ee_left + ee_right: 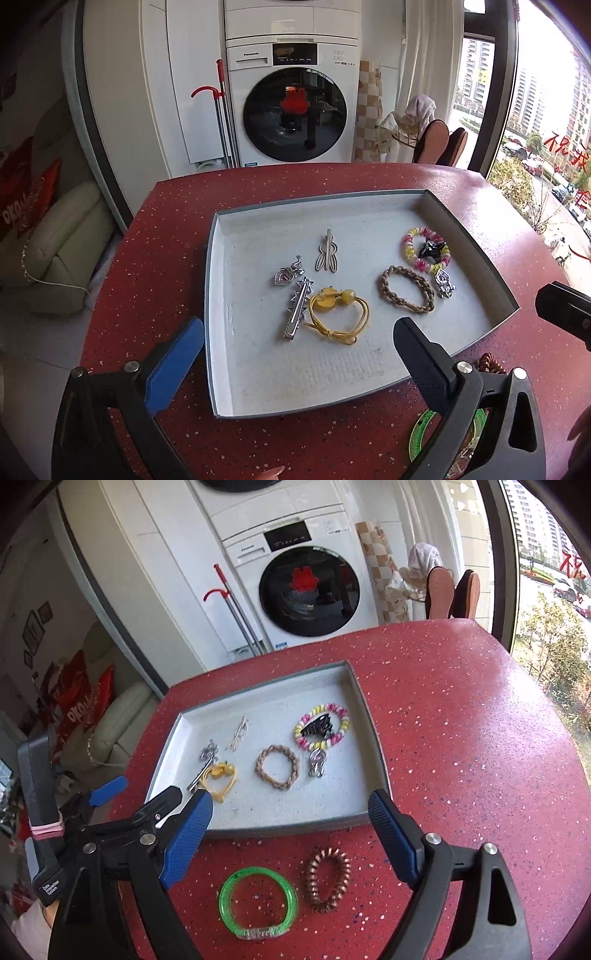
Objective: Organize jewelry
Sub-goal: 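Move both open tools back toward the green bangle and copper coil hair tie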
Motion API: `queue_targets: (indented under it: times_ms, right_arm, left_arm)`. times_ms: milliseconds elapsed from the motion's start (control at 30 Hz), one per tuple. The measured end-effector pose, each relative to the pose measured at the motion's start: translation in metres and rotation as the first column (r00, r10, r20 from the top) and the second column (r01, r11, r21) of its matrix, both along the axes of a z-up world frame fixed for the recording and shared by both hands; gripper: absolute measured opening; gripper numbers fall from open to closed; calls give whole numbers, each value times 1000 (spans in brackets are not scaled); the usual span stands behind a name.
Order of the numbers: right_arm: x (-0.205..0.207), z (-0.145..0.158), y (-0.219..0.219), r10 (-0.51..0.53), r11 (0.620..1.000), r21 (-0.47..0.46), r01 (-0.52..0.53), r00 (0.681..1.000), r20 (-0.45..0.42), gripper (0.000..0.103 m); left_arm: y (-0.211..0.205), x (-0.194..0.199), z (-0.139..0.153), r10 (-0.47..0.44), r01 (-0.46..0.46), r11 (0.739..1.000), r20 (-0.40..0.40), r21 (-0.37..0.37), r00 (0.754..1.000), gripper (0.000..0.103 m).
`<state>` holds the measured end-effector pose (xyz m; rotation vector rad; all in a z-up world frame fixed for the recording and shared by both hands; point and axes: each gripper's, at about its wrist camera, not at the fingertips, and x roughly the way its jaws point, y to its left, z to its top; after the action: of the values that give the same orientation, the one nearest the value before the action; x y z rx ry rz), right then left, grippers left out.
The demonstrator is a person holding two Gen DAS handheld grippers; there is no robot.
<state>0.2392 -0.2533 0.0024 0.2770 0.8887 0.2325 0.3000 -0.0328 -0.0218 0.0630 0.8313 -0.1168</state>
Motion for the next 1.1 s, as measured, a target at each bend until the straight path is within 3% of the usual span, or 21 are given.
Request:
queue_targets:
  times_ms: [133, 467, 800, 1000, 1100]
  right_arm:
    - [-7, -3, 4, 34, 999, -22, -35, 998, -46, 88]
    - [-30, -15, -19, -17, 1000, -9, 16, 996, -90, 88]
    - [-37, -36, -29, -47, 996, -86, 35, 989, -140, 89]
    - [-30, -48, -28, -54, 995, -97, 38, 984, -170, 88]
    - [-26, -53, -26, -51, 995, -95, 34, 983, -176, 83]
  left_arm:
    - [-3, -11, 3, -4, 4, 1000, 17, 6, 1000, 103]
    - [-3, -49, 1, 8, -8, 1000, 3, -10, 1000, 103]
    - [-16, -86, -30, -70, 64, 997, -114, -49, 991, 103]
    - [-26, -89, -43, -71, 64, 997, -157, -45, 985, 103]
    - [-29, -84, -48, -66, 59, 997, -181, -44, 981, 103]
